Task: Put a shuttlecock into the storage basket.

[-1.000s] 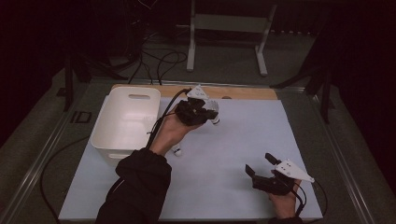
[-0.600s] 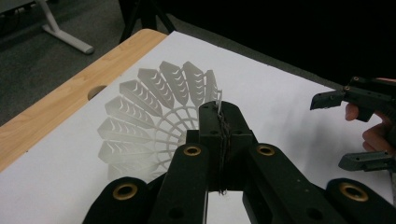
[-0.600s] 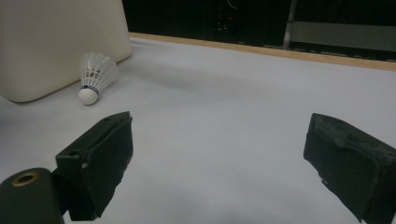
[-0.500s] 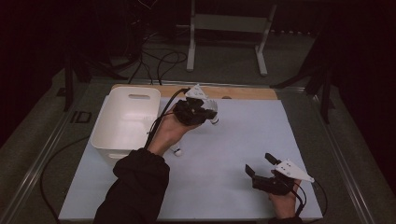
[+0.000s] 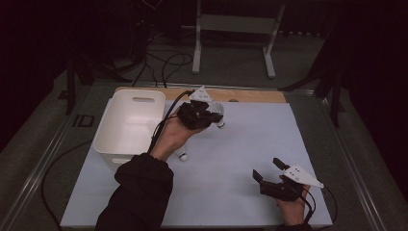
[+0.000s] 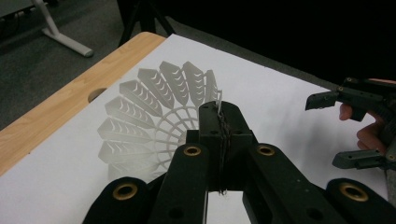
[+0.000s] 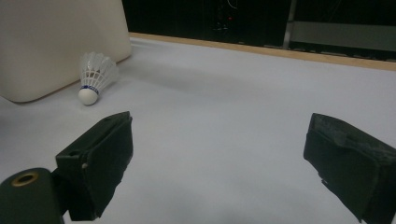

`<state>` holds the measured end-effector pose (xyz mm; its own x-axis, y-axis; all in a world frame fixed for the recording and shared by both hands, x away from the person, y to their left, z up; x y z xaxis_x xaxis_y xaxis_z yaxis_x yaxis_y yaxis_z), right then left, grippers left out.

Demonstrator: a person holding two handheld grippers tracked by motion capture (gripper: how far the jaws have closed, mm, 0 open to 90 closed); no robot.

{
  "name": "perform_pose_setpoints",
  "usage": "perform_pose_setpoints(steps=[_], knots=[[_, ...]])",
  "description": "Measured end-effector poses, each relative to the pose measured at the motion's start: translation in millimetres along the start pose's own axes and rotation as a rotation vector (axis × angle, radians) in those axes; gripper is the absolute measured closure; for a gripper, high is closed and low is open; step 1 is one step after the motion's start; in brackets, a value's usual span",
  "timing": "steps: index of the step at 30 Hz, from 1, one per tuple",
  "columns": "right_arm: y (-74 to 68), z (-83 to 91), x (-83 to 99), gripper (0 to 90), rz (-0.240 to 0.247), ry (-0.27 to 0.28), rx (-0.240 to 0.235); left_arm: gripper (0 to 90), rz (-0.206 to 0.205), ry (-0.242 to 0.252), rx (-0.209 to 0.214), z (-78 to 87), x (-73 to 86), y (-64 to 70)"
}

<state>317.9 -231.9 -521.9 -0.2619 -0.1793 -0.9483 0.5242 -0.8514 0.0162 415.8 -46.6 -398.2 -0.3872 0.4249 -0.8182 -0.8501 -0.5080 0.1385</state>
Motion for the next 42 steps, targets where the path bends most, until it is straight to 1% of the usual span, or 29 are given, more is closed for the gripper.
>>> perform_pose_setpoints(steps=[1, 4, 11, 14, 16, 29, 32, 42], knots=[[0.0, 0.0, 0.0, 8.1, 0.001, 0.0, 0.0, 89.7, -0.008, -0.002, 0.0, 1.0, 0.3, -0.5], [-0.1, -0.1, 0.1, 8.1, 0.001, -0.001, 0.0, 89.7, -0.003, 0.0, -0.001, 2.2, 0.2, -0.2], [0.0, 0.0, 0.0, 8.1, 0.002, 0.0, 0.0, 89.7, -0.021, -0.005, 0.001, 6.4, 0.7, 1.6], [0.1, 0.1, -0.1, 8.1, 0.002, 0.001, 0.001, 89.7, -0.019, -0.004, 0.0, 7.6, 0.9, 2.2], [0.2, 0.1, 0.0, 8.1, 0.002, 0.0, 0.001, 89.7, -0.028, -0.01, 0.0, 9.3, 1.5, 1.8], [-0.1, 0.3, 0.0, 8.1, 0.004, 0.001, -0.002, 89.7, -0.028, -0.011, -0.008, 17.3, 2.6, 1.1], [-0.1, 0.3, 0.0, 8.1, 0.004, 0.001, -0.002, 89.7, -0.038, -0.016, -0.011, 19.7, 3.1, -0.1], [-0.3, 0.4, -0.1, 8.1, 0.003, 0.001, -0.002, 89.7, -0.021, -0.002, -0.022, 26.5, 3.0, -2.1]])
Point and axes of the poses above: each handheld gripper's, and its own axes: z roughly backward along the jaws, x roughly out of its underside, y roughly to its right, the point moved 10 cm from there along -z, roughly forward along the jaws, and after that the axes turned 5 degrees about z, right-handed, at the moved point
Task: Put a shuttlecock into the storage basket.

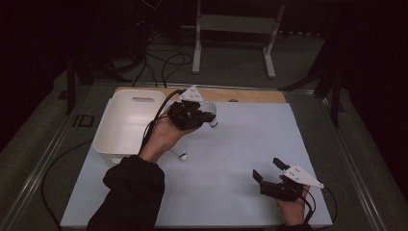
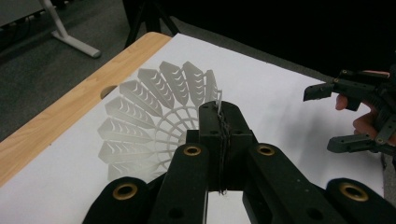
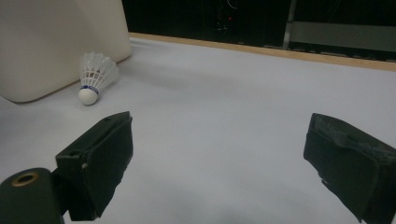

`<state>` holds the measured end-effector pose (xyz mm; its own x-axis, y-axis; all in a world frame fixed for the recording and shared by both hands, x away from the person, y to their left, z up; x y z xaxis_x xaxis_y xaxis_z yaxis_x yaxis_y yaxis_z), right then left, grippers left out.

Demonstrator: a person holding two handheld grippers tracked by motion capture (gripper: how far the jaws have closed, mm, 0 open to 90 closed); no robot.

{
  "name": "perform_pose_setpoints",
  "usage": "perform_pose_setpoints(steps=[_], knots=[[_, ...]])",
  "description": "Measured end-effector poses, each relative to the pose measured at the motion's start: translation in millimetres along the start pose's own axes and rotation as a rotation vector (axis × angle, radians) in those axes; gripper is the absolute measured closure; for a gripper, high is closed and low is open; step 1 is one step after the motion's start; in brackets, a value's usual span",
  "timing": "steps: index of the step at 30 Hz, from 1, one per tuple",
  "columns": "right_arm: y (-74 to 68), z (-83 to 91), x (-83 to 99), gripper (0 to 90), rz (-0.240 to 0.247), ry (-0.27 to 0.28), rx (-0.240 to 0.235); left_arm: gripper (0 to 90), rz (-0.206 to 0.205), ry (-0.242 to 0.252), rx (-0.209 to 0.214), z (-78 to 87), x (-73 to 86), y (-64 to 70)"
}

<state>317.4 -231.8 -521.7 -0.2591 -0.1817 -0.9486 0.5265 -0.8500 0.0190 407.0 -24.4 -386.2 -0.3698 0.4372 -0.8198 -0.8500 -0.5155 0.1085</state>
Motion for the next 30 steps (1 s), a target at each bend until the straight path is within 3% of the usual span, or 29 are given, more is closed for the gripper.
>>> perform_pose_setpoints(steps=[30], knots=[[0.6, -0.2, 0.3, 8.1, -0.002, -0.002, 0.005, 89.7, 0.009, 0.007, -0.034, 19.1, 4.6, -14.9]])
Point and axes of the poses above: each handheld gripper's, and its own axes: z roughly backward along the jaws, x roughly out of its underside, y roughly to its right, the point moved 10 cm from there along -z, roughly forward along the jaws, and after that the axes turned 5 degrees about z, right-handed, at the moved point
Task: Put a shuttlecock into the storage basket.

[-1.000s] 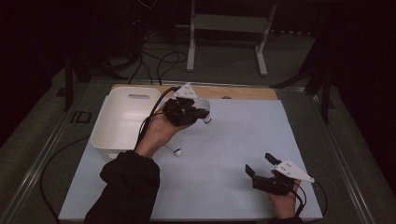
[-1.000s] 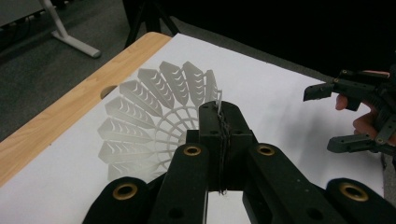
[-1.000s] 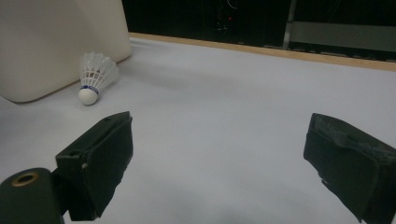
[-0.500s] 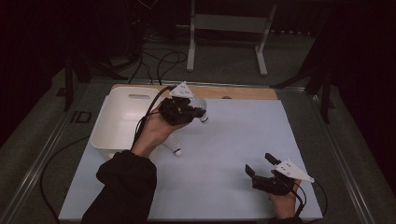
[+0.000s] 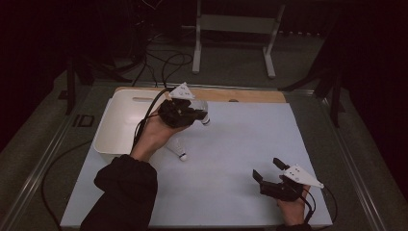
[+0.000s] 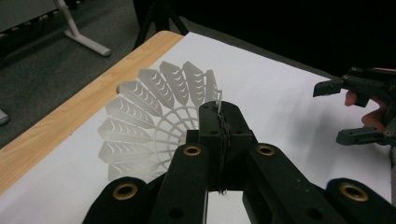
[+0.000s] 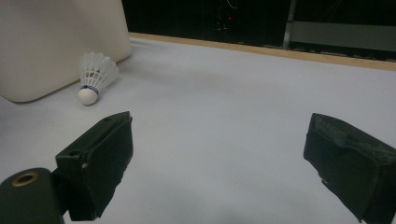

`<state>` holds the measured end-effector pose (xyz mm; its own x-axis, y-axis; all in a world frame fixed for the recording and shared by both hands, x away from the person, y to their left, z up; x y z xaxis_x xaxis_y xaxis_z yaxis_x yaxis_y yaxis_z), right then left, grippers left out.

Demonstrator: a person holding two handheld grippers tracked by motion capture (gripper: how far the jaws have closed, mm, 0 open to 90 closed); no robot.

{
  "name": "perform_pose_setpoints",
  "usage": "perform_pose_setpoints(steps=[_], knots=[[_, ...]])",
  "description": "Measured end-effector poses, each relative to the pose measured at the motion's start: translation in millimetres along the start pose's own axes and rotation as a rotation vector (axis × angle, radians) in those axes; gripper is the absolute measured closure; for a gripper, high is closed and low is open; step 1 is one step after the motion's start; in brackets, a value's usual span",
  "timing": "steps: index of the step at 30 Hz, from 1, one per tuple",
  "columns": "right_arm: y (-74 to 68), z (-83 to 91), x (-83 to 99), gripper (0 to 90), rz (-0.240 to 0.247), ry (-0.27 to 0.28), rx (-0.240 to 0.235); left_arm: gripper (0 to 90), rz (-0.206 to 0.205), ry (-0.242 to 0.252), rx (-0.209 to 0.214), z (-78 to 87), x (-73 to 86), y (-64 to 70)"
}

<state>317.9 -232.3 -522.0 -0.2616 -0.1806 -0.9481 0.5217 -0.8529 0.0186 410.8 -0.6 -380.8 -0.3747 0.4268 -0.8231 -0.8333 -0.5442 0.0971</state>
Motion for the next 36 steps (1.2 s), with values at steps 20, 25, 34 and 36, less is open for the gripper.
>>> perform_pose_setpoints(steps=[20, 25, 34, 36], knots=[[-0.5, 0.3, 0.2, 8.1, 0.004, -0.003, -0.003, 89.7, 0.012, 0.012, -0.031, 17.1, 2.4, -10.7], [-0.7, 0.2, 0.2, 8.1, 0.002, -0.002, -0.003, 89.7, 0.019, 0.013, -0.039, 20.4, 3.7, -13.4], [-0.8, 0.2, 0.2, 8.1, 0.002, -0.003, -0.003, 89.7, 0.022, 0.014, -0.051, 25.7, 5.6, -17.4], [-0.9, 0.1, 0.3, 8.1, 0.003, -0.003, -0.003, 89.7, 0.021, 0.012, -0.054, 27.6, 6.1, -18.6]])
Point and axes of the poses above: each handheld gripper's, and its own axes: z roughly backward along the jaws, x roughly out of its underside, y roughly to its right, the point moved 10 cm from there along -z, roughly forward along the jaws, and after that the axes turned 5 degrees about z, right-handed, at the moved point
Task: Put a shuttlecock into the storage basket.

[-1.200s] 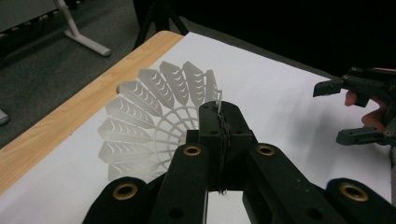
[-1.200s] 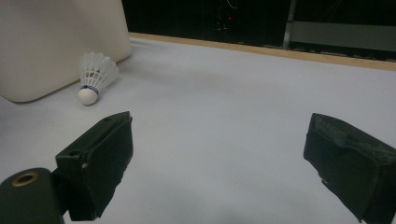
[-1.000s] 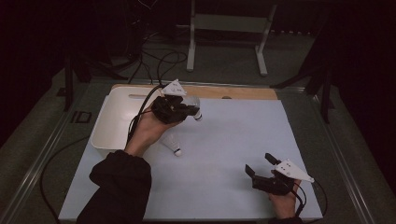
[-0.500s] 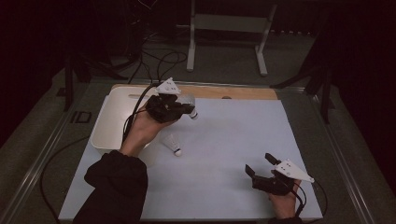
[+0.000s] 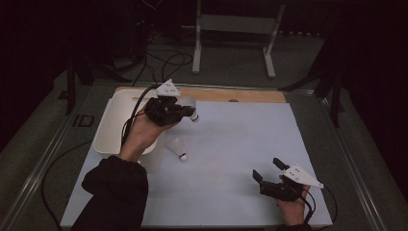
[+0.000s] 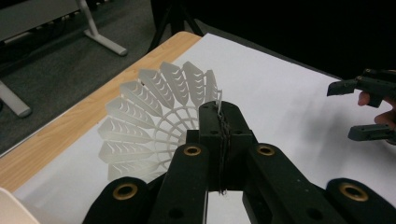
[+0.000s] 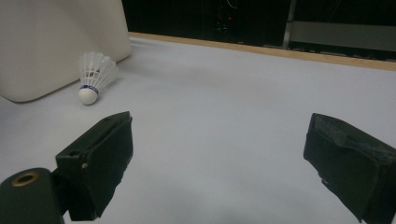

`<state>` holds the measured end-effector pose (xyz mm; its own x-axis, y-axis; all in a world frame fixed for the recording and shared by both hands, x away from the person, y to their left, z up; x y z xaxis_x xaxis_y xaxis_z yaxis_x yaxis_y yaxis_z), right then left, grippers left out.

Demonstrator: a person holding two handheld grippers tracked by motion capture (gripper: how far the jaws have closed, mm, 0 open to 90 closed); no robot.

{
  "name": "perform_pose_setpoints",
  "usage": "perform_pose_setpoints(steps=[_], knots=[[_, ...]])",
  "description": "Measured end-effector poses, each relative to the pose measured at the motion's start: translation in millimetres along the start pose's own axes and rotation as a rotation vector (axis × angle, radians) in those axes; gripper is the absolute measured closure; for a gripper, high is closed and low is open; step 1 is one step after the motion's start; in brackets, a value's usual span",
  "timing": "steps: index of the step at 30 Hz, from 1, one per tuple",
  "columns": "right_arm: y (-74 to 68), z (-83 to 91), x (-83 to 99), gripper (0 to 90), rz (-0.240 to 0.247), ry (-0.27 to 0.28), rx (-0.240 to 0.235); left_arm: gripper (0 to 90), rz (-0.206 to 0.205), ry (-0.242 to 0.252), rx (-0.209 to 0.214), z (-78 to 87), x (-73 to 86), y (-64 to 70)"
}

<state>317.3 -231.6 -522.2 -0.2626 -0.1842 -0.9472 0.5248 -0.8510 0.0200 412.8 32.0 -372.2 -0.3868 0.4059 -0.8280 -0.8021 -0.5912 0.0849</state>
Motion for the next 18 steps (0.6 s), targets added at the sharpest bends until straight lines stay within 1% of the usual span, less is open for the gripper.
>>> perform_pose_setpoints(steps=[5, 6, 15, 18], knots=[[-0.3, -0.4, 0.0, 8.1, 0.0, 0.001, -0.002, 89.7, 0.006, 0.005, -0.01, 4.6, 0.7, -4.1], [-0.4, -0.3, 0.0, 8.1, -0.001, 0.001, -0.002, 89.7, 0.012, 0.01, -0.012, 5.4, 0.7, -4.8], [0.0, -0.7, 0.3, 8.1, -0.001, -0.001, 0.003, 89.7, 0.016, 0.006, -0.025, 10.7, 2.9, -10.4], [0.0, -0.8, 0.2, 8.1, -0.002, -0.001, 0.002, 89.7, 0.019, 0.0, -0.033, 13.1, 4.9, -14.3]])
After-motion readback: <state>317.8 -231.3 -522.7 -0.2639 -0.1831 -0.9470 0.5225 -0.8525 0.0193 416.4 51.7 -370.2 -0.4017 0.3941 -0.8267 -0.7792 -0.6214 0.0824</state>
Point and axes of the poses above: each handheld gripper's, and its own axes: z roughly backward along the jaws, x roughly out of its underside, y roughly to its right, the point moved 10 cm from there along -z, roughly forward along the jaws, and after that the axes turned 5 degrees about z, right-handed, at the moved point
